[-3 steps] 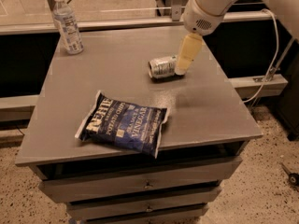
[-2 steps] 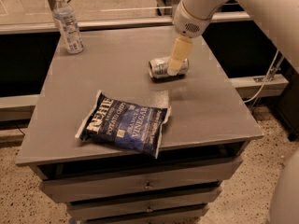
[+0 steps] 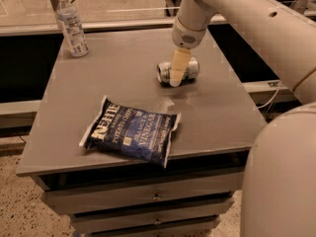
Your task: Place 7up can upright
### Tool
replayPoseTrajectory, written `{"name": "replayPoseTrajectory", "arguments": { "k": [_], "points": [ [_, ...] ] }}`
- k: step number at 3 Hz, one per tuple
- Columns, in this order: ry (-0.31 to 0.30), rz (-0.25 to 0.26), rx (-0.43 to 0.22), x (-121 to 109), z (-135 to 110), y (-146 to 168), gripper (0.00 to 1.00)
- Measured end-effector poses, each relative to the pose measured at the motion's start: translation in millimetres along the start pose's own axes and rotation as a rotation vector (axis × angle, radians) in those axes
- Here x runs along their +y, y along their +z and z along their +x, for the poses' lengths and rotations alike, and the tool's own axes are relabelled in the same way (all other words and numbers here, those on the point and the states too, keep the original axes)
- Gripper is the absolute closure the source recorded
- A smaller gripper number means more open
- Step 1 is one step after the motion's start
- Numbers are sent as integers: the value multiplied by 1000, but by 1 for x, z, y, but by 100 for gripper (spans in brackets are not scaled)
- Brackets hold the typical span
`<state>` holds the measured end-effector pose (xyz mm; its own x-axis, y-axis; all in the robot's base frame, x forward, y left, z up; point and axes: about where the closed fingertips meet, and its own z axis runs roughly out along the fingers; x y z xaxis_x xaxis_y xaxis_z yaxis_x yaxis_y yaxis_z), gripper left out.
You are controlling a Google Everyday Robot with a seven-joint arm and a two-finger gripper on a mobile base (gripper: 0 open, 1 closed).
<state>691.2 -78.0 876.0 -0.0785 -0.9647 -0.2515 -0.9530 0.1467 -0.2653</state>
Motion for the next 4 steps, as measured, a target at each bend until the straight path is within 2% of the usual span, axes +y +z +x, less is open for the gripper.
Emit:
{"name": "replayPoseTrajectory", "arguments": {
  "k": [1,2,3,4],
  "points": [
    [-21,-80,29,7,-8,22,2],
    [-39,-128,40,14,-15,33,25],
    [-35,-160,50,18,-11,41,49],
    [-26,-155,35,17,-9,34,79]
  ]
}}
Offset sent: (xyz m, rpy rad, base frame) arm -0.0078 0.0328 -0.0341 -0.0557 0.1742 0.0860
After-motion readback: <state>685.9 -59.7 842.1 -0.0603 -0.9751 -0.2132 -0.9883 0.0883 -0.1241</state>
